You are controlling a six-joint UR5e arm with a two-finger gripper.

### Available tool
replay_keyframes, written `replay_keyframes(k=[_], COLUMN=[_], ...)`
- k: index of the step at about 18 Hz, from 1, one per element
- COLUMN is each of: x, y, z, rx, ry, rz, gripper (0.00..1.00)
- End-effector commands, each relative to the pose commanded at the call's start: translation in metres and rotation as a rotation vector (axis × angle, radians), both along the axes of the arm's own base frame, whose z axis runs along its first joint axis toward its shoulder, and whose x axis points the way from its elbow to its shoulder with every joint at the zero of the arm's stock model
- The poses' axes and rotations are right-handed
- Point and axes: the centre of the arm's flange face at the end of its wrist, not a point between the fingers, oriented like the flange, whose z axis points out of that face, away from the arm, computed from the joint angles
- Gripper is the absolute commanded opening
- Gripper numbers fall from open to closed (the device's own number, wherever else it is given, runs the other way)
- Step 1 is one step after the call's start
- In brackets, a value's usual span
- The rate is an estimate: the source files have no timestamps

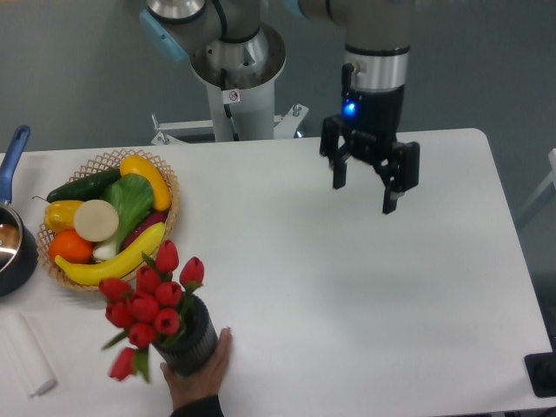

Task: Insert the flowers into the vase

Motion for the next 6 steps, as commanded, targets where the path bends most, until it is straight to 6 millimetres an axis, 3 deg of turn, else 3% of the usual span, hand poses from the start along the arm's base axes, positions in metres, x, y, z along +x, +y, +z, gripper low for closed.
replay_keyframes(k=[6], x=[0.003], y=[-0.024], z=[-0.004], rx=[-0.030], ry=[0.031], rz=[-0.056], gripper=[1.00])
